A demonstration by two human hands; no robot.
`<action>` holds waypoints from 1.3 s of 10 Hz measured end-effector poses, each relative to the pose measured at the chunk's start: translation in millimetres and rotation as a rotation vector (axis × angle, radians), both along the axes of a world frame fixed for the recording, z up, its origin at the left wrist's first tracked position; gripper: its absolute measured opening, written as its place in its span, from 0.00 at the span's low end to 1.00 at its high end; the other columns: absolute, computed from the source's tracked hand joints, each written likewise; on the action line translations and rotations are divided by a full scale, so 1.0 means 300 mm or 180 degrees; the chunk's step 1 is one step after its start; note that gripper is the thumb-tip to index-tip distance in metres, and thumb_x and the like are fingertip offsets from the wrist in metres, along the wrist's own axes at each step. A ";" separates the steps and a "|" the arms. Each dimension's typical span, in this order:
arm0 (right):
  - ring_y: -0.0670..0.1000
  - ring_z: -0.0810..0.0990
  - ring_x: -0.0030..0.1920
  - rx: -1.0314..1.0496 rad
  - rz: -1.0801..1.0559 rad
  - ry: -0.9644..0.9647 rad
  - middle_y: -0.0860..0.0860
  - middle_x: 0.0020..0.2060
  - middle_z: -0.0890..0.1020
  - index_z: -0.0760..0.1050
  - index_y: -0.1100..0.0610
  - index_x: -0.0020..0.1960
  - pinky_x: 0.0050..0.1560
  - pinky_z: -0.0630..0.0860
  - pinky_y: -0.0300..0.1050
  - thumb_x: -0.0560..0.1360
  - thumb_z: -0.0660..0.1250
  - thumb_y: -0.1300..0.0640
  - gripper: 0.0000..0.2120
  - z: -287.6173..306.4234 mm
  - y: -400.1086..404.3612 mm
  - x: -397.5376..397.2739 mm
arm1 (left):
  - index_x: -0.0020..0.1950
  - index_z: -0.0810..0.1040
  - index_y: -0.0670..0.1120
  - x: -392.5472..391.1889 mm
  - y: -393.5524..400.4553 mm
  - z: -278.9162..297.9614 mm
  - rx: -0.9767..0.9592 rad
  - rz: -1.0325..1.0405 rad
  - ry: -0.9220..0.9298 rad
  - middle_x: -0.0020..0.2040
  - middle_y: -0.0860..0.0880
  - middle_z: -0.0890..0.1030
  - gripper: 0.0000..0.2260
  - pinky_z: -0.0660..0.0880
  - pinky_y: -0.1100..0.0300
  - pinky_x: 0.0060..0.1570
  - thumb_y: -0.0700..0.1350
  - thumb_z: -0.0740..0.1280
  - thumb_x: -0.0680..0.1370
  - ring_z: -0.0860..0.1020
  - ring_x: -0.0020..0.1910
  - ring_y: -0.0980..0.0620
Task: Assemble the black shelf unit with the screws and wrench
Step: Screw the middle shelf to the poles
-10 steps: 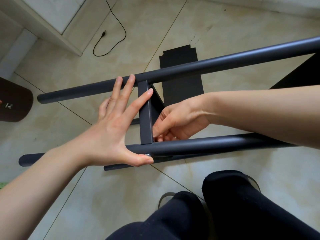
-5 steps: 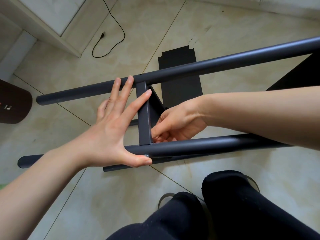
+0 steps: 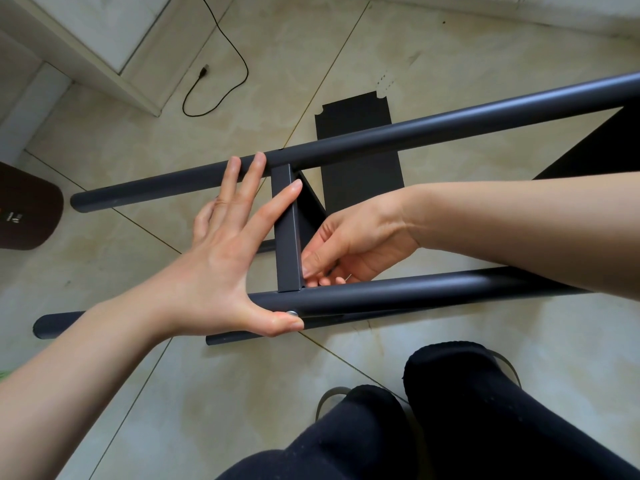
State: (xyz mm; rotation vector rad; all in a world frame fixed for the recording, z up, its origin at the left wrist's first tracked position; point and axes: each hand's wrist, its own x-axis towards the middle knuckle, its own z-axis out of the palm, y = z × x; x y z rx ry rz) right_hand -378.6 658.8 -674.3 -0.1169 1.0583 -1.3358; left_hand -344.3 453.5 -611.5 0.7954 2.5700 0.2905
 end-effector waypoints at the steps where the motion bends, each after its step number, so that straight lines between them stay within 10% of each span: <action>1: 0.44 0.76 0.27 0.0038 -0.0091 -0.0026 0.52 0.28 0.79 0.80 0.62 0.35 0.30 0.75 0.34 0.80 0.62 0.63 0.17 -0.004 -0.007 0.007 | 0.81 0.41 0.64 0.001 0.001 0.000 -0.0006 0.0002 -0.0007 0.80 0.56 0.30 0.57 0.39 0.41 0.73 0.73 0.69 0.59 0.28 0.78 0.50; 8: 0.44 0.74 0.27 0.0221 0.0010 -0.0112 0.51 0.31 0.78 0.76 0.60 0.41 0.30 0.73 0.33 0.80 0.62 0.60 0.10 0.007 -0.003 -0.003 | 0.81 0.42 0.64 -0.003 0.000 -0.004 -0.0010 -0.0013 0.0003 0.80 0.55 0.30 0.57 0.39 0.41 0.73 0.73 0.69 0.59 0.28 0.78 0.49; 10: 0.47 0.78 0.34 0.0266 0.0026 -0.0075 0.50 0.30 0.78 0.74 0.59 0.42 0.47 0.78 0.42 0.80 0.62 0.59 0.09 -0.012 -0.025 0.018 | 0.81 0.41 0.64 -0.003 -0.002 -0.005 0.0005 -0.0025 0.0022 0.80 0.55 0.30 0.57 0.39 0.41 0.72 0.74 0.69 0.59 0.28 0.78 0.49; 13: 0.44 0.75 0.29 0.0219 -0.0130 -0.0138 0.52 0.31 0.79 0.77 0.61 0.41 0.31 0.75 0.34 0.79 0.63 0.62 0.09 -0.007 -0.007 0.001 | 0.81 0.41 0.65 -0.005 0.002 0.000 -0.0017 -0.0014 0.0013 0.80 0.56 0.30 0.58 0.38 0.42 0.72 0.74 0.69 0.58 0.28 0.78 0.49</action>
